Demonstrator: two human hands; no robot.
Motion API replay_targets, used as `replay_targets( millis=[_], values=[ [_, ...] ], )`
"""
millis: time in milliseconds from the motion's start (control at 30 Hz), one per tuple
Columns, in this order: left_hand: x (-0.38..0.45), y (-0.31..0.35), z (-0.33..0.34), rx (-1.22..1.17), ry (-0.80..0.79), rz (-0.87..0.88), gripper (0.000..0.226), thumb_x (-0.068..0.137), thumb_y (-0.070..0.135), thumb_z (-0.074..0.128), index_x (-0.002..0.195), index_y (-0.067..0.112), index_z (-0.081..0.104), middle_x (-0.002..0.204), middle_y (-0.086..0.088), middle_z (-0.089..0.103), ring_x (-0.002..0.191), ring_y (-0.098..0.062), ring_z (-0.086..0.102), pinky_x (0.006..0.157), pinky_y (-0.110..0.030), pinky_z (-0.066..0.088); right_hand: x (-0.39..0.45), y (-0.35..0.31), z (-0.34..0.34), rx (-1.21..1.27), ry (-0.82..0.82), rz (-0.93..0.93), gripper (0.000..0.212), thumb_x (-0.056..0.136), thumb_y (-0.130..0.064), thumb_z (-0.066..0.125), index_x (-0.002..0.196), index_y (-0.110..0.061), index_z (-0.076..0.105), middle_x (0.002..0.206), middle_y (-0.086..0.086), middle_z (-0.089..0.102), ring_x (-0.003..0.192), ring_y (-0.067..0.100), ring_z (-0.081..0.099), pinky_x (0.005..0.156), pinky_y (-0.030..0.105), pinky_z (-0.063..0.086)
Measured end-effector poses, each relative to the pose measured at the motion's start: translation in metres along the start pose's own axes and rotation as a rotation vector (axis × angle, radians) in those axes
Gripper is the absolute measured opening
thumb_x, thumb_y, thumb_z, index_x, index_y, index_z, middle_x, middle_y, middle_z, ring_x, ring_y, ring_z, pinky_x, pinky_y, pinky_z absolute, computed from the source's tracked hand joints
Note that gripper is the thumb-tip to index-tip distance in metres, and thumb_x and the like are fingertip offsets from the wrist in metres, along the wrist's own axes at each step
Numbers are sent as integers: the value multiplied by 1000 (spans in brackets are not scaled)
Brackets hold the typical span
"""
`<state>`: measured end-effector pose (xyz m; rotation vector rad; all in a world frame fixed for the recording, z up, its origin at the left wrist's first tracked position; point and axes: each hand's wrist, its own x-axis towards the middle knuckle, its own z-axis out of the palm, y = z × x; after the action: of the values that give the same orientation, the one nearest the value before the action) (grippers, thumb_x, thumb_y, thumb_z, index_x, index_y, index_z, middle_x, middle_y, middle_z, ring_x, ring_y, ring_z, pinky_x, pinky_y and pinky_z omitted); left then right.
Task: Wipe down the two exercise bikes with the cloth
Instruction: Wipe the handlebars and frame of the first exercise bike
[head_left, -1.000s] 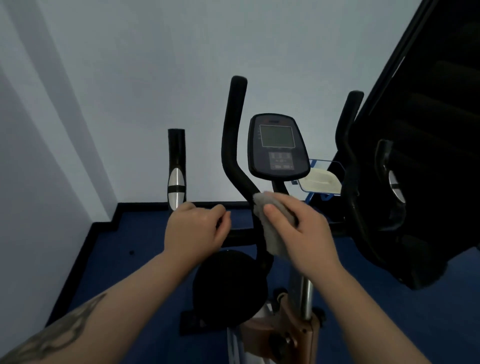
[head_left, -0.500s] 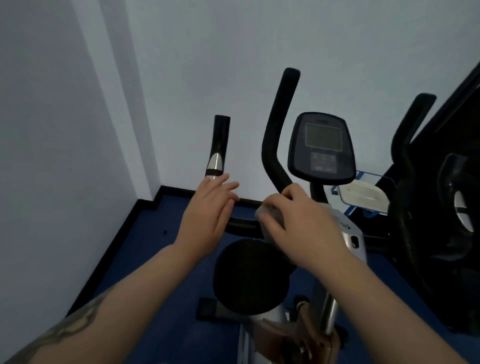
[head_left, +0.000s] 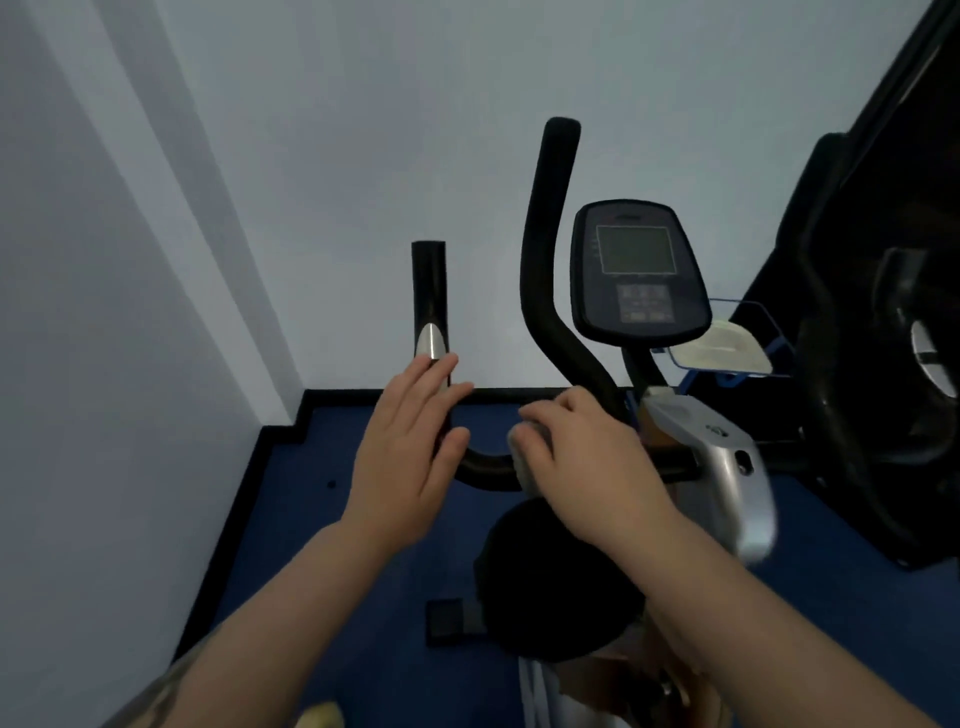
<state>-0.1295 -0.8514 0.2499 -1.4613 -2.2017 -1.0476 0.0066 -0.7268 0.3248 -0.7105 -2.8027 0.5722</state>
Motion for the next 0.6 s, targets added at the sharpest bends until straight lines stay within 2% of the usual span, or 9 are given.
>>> replay_targets(
  millis=[133, 200, 333, 433, 500, 600],
  values=[
    [18, -21, -14, 3, -102, 139, 43, 104, 28, 31, 132, 8, 56, 151, -3, 41, 147, -18, 24, 120, -44, 20, 7, -28, 8, 27, -106, -17, 34, 100, -43, 43, 126, -27, 57, 123, -5, 45, 102, 18, 56, 80, 28, 40],
    [26, -31, -18, -2, -141, 201, 43, 104, 27, 30, 134, 9, 55, 152, -3, 40, 147, -18, 23, 120, -46, 18, 6, -27, 4, 7, -103, 41, 32, 99, -41, 43, 126, -29, 57, 123, -6, 44, 103, 18, 56, 82, 32, 44],
    [36, -53, -21, -22, -168, 335, 47, 105, 29, 23, 138, 13, 52, 152, -1, 40, 147, -17, 24, 120, -46, 15, -4, -21, 5, -161, 69, 293, 28, 102, -40, 37, 116, -26, 56, 119, -1, 48, 99, 21, 57, 72, 30, 36],
    [42, -58, -17, -90, -161, 363, 47, 105, 28, 23, 141, 13, 49, 153, -2, 39, 146, -18, 25, 119, -48, 16, -3, -50, 31, -245, 93, 238, 27, 103, -34, 34, 119, -21, 52, 117, 1, 51, 96, 21, 57, 69, 28, 29],
    [43, -58, -14, -146, -162, 362, 47, 105, 30, 22, 142, 13, 47, 153, -2, 38, 147, -19, 25, 119, -49, 16, -1, -64, 42, -240, 129, 207, 27, 104, -33, 34, 119, -21, 53, 114, 0, 52, 94, 19, 56, 68, 26, 29],
    [46, -64, -15, -161, -183, 404, 46, 105, 30, 21, 143, 15, 45, 155, -1, 35, 148, -19, 22, 120, -48, 14, -5, -60, 30, -42, 174, 359, 26, 101, -42, 41, 116, -30, 58, 110, -5, 58, 99, 18, 58, 75, 29, 39]
  ],
)
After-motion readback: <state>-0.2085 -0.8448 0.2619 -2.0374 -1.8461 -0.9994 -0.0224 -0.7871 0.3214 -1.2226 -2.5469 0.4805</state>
